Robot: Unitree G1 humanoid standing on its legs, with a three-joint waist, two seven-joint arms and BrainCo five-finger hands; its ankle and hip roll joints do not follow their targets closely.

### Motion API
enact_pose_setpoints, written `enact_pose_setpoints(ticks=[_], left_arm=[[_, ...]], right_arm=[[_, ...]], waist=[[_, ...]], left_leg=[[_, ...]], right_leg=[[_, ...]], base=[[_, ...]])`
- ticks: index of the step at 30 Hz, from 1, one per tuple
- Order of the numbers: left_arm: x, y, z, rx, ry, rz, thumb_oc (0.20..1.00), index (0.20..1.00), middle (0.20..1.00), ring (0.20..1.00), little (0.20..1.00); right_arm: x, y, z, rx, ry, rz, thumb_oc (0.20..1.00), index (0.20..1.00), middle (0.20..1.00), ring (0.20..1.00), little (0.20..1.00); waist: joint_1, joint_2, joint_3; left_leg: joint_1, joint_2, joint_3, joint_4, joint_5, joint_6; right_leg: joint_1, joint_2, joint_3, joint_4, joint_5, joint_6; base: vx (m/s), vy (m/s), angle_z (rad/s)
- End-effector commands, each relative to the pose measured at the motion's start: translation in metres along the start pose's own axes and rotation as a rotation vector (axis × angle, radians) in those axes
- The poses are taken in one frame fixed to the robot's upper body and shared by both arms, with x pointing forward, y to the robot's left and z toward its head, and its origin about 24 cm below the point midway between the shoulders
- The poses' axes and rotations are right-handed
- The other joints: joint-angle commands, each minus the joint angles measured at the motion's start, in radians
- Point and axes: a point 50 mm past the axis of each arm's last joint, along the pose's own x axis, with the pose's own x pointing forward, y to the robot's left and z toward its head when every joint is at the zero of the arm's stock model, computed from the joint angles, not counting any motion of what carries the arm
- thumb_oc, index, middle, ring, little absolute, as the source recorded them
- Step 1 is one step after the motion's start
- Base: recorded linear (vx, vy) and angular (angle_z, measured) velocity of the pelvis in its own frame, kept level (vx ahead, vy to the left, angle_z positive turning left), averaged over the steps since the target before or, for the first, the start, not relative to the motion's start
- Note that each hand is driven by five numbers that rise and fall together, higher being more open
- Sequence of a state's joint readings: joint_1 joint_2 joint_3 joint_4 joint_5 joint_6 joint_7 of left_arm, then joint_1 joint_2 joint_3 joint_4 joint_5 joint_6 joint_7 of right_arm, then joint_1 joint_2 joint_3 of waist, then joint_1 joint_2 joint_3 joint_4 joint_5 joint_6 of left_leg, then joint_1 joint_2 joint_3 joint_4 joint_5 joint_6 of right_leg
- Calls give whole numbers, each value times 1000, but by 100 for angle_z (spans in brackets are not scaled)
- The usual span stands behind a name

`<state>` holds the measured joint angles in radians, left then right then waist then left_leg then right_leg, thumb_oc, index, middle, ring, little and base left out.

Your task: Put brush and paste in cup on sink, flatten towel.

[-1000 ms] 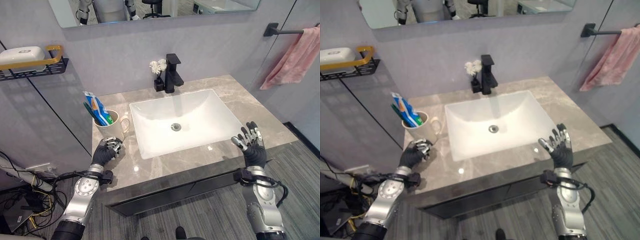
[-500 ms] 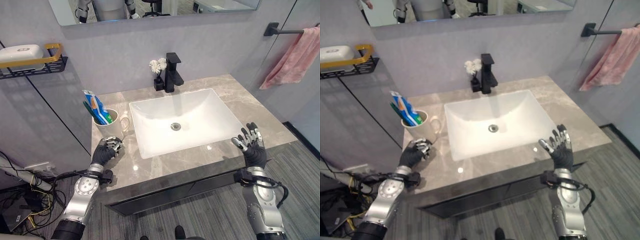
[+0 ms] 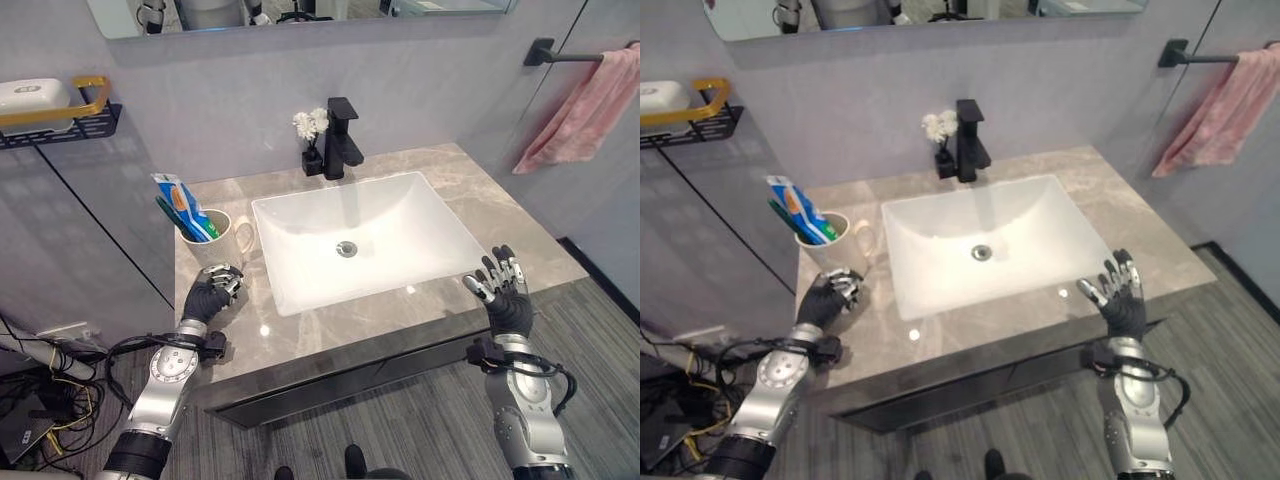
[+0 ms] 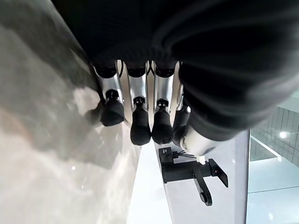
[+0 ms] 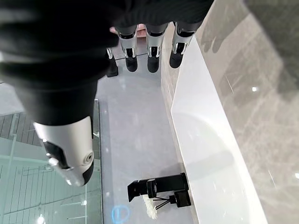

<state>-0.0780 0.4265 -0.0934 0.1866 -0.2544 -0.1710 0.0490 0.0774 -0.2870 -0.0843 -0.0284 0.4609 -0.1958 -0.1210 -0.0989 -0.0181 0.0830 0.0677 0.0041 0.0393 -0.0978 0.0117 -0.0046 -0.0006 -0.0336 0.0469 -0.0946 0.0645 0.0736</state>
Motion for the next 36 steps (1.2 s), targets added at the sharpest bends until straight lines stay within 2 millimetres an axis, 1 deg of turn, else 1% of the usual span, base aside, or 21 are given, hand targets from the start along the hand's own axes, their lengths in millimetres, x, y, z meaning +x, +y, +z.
enact_pose_setpoints(ticks=[1,14,23,36], left_arm=[[22,24,25,88,-104,60,200,200,200,200,200],[24,27,25,89,-97,73,200,200,200,200,200],[19,38,13,111,-37,95,200,200,200,200,200],[18,42,4,116,9,116,200,200,200,200,200]], right_arm=[[7,-2,20,38,-104,9,1000,1000,1000,1000,1000],[8,-4,21,30,-105,6,1000,1000,1000,1000,1000],[7,-6,19,34,-95,2,1000,1000,1000,1000,1000],[7,-6,19,30,-90,6,1000,1000,1000,1000,1000]], waist=[[-4,-37,-5],[-10,-39,-1],[-8,-32,0],[-7,-30,0]], left_leg=[[73,27,-17,11,-170,-10],[69,29,-13,11,-170,-11],[67,26,-14,11,-169,-11],[64,22,-19,11,-168,-9]], right_leg=[[51,-69,-68,8,-113,65],[43,-69,-63,9,-112,66],[44,-72,-65,8,-112,68],[43,-75,-69,10,-112,67]], base=[[0,0,0],[0,0,0],[0,0,0],[0,0,0]])
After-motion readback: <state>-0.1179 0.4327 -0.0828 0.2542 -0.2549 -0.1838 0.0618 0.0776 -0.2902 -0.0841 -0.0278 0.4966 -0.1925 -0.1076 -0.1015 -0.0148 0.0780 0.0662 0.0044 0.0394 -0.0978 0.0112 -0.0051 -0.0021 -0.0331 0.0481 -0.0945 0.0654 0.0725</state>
